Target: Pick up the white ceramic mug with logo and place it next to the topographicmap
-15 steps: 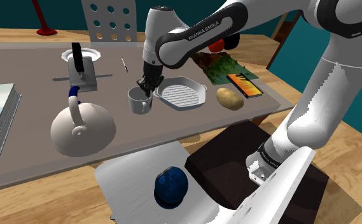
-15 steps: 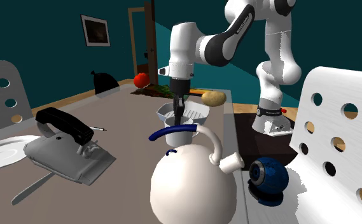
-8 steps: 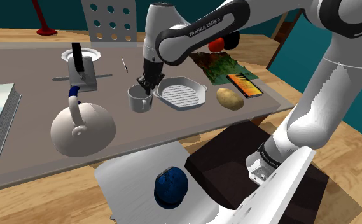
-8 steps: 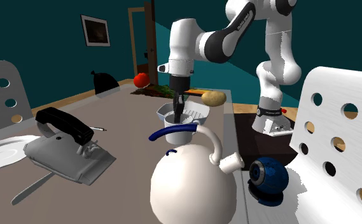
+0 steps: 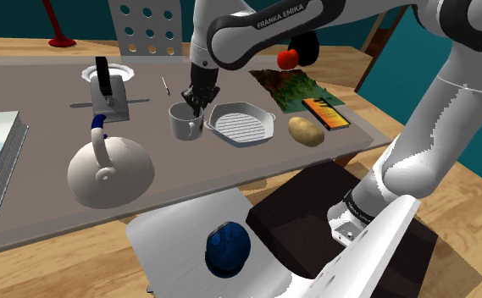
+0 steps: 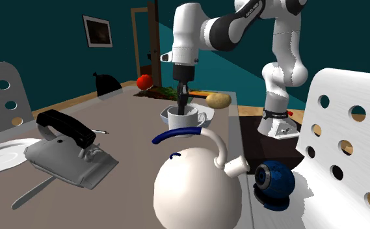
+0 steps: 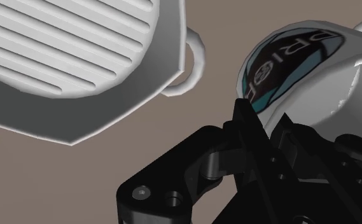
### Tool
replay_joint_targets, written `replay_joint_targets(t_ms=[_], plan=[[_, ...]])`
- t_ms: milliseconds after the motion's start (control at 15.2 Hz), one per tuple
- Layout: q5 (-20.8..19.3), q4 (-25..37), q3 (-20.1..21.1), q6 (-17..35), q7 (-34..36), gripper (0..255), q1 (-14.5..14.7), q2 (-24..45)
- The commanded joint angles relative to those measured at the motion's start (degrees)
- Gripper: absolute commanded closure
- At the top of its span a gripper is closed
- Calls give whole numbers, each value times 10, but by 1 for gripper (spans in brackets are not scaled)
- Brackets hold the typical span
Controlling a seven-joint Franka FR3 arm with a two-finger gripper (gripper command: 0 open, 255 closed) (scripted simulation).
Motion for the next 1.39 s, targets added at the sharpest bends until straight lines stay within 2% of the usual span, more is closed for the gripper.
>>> replay_joint_targets(t_ms=[0, 1122, 1320], plan=[[4, 8, 1, -16, -3, 255, -1, -9], [21, 94, 1, -137, -13, 255, -4, -47], [45, 35, -15, -128, -57, 255, -23, -98]])
